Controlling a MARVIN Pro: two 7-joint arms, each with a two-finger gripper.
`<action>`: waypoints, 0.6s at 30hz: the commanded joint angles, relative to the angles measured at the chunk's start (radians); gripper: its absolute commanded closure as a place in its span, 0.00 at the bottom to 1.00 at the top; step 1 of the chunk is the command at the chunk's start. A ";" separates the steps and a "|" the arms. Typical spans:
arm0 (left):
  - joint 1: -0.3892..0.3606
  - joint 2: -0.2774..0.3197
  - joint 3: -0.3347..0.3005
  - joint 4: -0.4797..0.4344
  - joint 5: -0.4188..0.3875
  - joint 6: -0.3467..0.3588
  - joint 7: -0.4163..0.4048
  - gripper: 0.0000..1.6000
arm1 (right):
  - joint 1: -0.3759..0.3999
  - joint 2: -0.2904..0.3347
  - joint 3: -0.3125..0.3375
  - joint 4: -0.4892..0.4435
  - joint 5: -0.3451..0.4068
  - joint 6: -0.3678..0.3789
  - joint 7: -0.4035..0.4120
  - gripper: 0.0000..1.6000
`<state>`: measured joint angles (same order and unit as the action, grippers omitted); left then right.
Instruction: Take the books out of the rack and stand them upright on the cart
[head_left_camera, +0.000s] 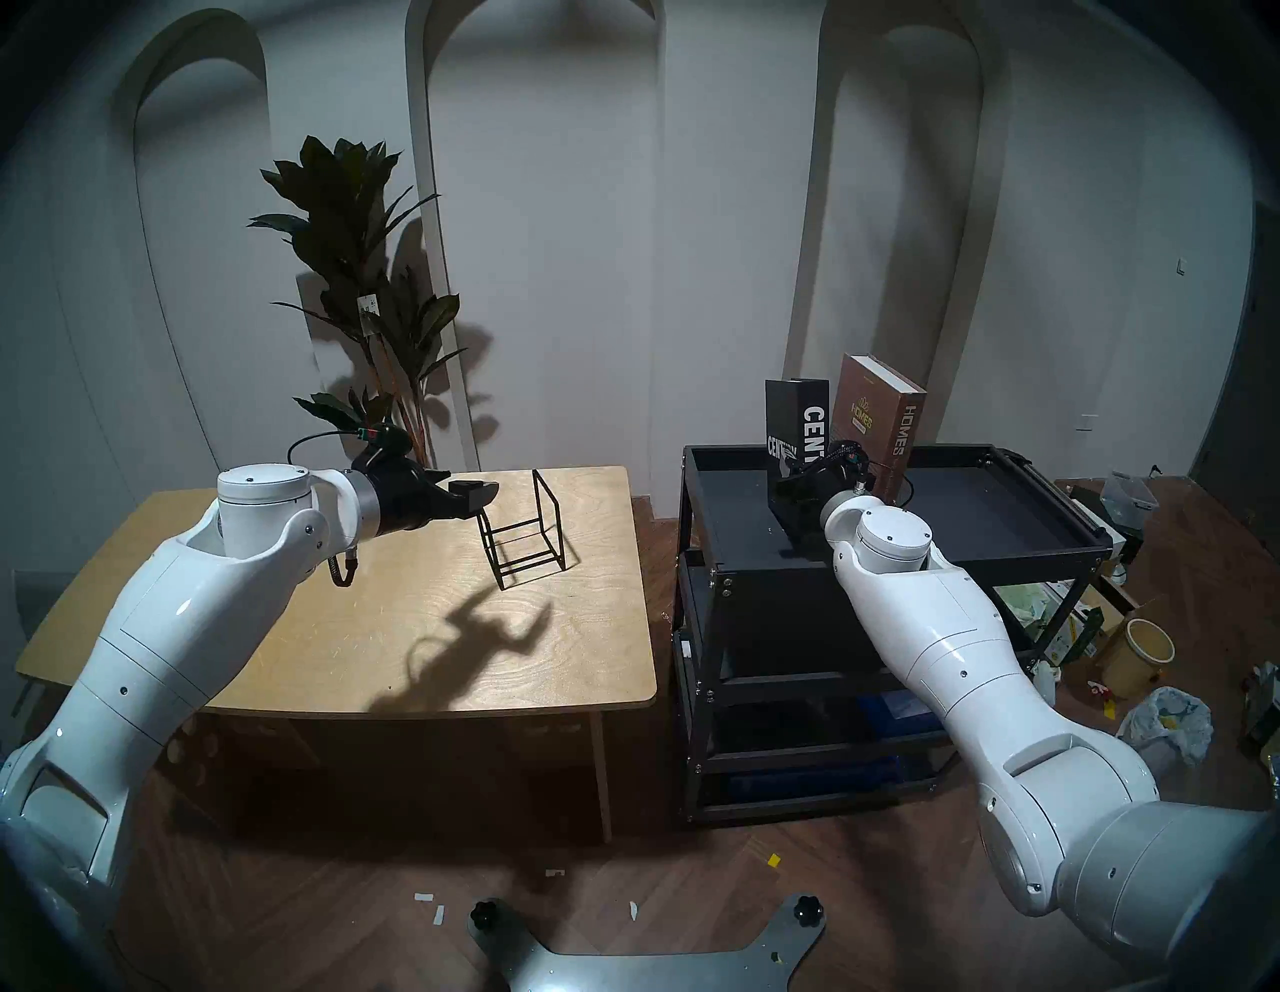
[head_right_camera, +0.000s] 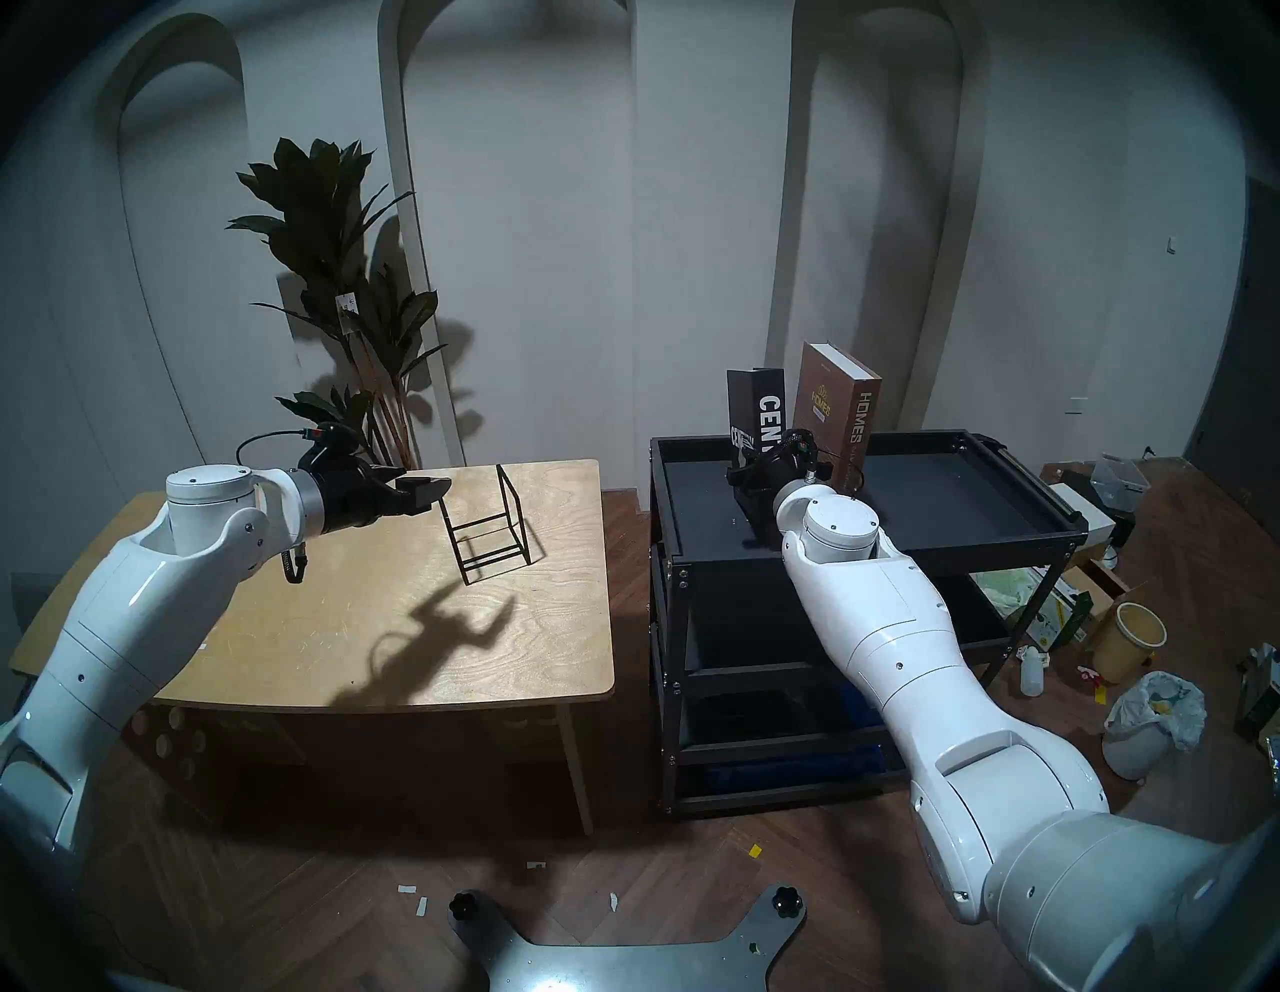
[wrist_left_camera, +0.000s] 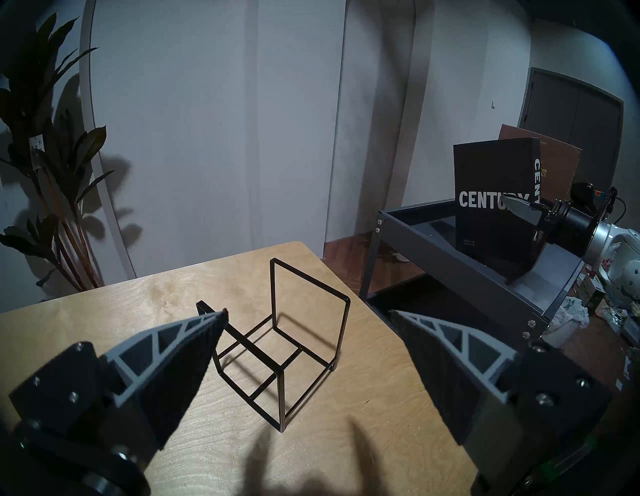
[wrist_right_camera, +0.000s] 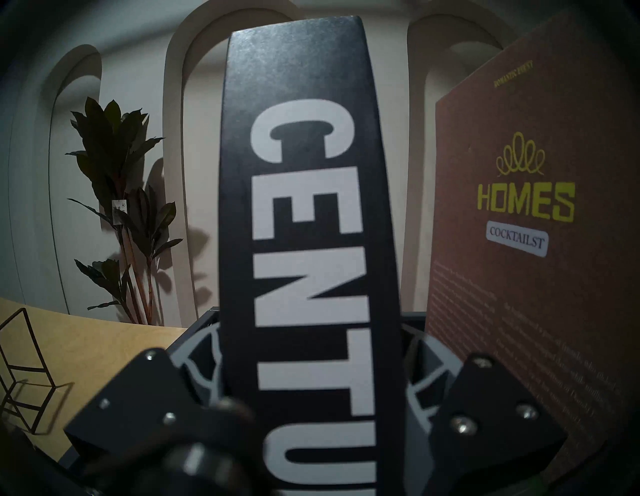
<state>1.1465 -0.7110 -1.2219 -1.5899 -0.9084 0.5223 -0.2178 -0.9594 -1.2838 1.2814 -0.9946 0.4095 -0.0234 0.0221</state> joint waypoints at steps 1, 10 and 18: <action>-0.030 0.001 -0.008 -0.012 0.003 0.000 -0.004 0.00 | 0.007 -0.017 0.000 0.023 0.003 -0.032 0.004 0.95; -0.032 -0.002 -0.006 -0.009 0.007 0.004 0.000 0.00 | 0.015 -0.019 -0.009 0.039 -0.005 -0.039 0.006 0.74; -0.030 0.001 -0.009 -0.012 0.007 0.007 0.003 0.00 | 0.013 -0.018 -0.015 0.033 -0.016 -0.030 -0.013 0.58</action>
<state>1.1418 -0.7171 -1.2165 -1.5896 -0.9003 0.5266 -0.2143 -0.9507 -1.2995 1.2684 -0.9444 0.4034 -0.0625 0.0291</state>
